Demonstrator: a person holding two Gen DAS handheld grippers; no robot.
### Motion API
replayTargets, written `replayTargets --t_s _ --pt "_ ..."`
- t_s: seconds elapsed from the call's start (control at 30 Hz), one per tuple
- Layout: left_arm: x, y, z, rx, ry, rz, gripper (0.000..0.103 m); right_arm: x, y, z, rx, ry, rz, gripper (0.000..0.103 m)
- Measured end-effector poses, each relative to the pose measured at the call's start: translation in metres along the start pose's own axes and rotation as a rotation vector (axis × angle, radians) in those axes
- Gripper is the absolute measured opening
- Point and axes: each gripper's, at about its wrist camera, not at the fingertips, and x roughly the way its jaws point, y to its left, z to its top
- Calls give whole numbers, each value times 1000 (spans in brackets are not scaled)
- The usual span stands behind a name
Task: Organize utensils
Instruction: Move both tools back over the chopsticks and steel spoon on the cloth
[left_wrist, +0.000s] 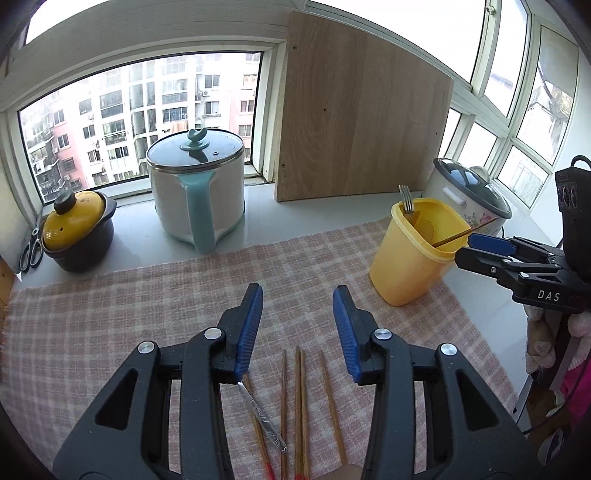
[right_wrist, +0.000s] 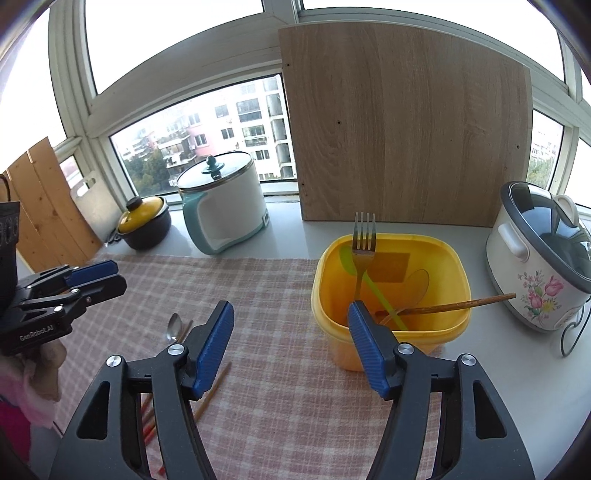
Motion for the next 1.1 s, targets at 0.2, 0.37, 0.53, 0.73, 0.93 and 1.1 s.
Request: replayTargets --t_s 0.2,0.37,0.53,0.73,0.93,1.1 --pt "9 36 -31 -36 92 48 40 28 22 -17 -17 101 37 64" --pt "23 62 -55 -117 165 42 40 58 41 -37 -26 203 66 64" --pt "40 75 -68 -163 209 36 40 82 56 -53 -50 285 82 64" --pt "64 84 -71 -184 249 35 40 104 58 -70 -27 370 100 61" --pt "91 89 -70 -173 286 24 40 128 59 -83 16 461 102 46" --pt "105 90 -66 -164 294 -3 40 141 67 -89 40 511 85 36"
